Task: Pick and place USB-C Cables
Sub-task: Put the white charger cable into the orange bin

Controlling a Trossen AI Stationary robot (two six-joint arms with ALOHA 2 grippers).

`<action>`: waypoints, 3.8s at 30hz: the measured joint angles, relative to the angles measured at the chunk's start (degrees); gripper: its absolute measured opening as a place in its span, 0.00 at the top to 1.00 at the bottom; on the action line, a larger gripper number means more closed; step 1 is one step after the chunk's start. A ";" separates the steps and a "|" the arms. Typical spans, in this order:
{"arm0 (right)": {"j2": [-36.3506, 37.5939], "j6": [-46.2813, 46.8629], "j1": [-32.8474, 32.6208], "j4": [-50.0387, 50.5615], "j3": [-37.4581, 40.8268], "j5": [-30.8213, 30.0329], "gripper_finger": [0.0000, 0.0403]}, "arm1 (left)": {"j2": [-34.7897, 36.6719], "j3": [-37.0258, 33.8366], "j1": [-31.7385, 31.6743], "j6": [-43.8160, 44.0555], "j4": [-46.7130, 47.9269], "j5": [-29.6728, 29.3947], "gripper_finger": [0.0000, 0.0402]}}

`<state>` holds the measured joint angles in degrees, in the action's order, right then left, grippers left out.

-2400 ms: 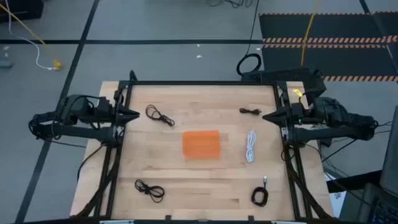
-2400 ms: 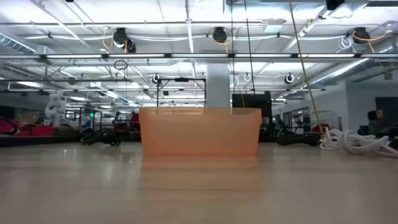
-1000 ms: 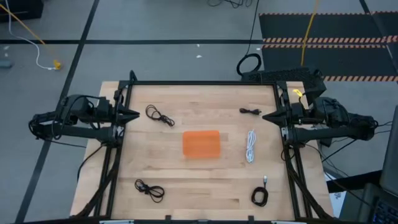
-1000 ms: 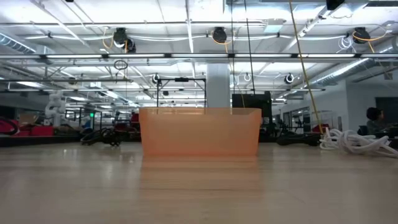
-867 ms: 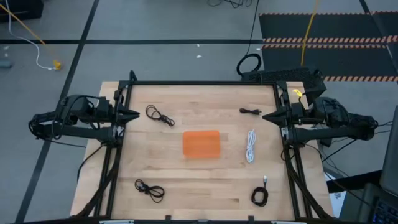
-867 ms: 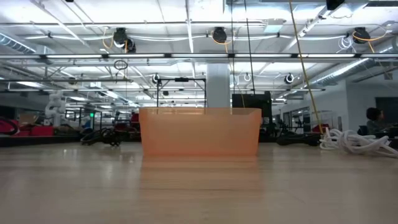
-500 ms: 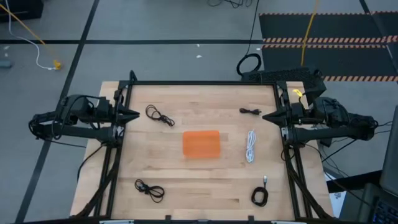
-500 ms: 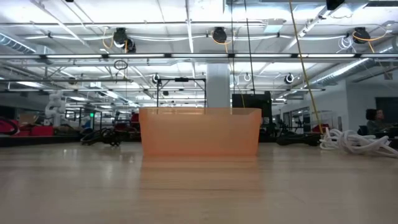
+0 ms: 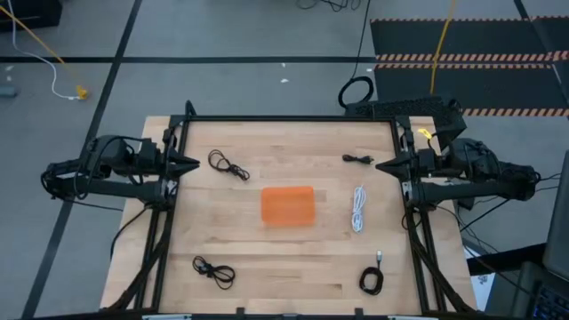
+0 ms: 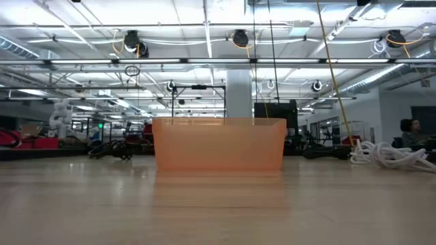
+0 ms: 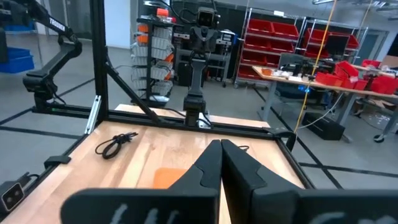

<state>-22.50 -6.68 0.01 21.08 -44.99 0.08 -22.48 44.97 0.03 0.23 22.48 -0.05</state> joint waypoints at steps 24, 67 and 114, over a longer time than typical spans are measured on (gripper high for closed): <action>-0.40 6.96 0.00 -16.39 4.01 -0.04 1.00 | -0.02 0.00 -0.01 -1.67 -1.41 -0.07 0.90; -2.25 13.74 -0.02 -51.23 14.50 28.43 1.00 | -0.02 0.00 0.00 1.94 -3.26 -0.37 0.90; -7.89 32.36 0.09 -10.57 8.46 -34.50 0.94 | -0.04 -0.02 0.00 1.95 -3.19 -0.35 0.90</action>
<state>-30.39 25.68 0.10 10.51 -36.53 -34.42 -22.52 44.95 0.03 2.17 19.29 -0.40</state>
